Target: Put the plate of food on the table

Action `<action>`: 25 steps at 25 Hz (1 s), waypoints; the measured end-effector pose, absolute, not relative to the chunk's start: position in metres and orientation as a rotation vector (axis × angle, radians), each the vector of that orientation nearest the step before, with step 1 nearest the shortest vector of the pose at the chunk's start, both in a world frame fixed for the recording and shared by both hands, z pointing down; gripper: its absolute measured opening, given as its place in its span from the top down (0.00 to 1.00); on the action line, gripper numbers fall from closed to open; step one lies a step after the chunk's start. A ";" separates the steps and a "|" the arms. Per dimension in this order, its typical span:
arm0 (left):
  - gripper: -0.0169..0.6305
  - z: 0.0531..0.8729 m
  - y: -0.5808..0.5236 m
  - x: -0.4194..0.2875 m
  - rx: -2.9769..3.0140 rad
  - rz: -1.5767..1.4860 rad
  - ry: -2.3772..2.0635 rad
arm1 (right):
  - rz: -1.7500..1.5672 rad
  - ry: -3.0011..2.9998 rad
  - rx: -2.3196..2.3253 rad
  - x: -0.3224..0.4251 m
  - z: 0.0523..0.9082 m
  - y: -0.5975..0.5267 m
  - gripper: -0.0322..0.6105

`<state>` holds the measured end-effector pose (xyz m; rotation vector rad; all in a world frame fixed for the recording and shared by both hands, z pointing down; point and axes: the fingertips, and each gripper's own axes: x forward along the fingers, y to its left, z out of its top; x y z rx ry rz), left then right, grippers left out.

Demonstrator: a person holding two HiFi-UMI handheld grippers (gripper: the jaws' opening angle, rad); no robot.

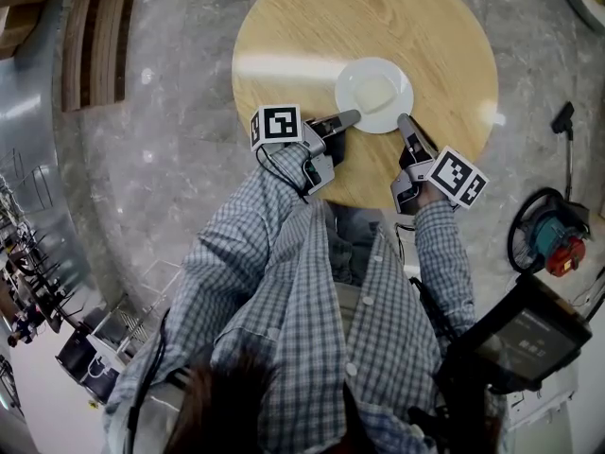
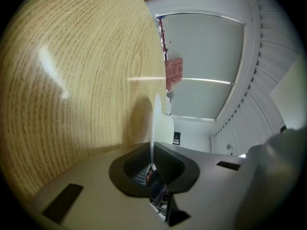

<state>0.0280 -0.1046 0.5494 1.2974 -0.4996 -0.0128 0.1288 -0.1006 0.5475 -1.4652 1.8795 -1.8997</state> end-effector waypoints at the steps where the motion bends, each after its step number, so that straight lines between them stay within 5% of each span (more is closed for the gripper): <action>1: 0.94 0.550 -0.104 0.029 1.294 -0.011 -0.502 | -1.907 1.870 -1.474 0.129 0.549 -0.100 0.86; 25: 0.94 0.566 -0.101 0.034 1.240 0.012 -0.497 | -1.948 1.812 -1.575 0.135 0.566 -0.103 0.86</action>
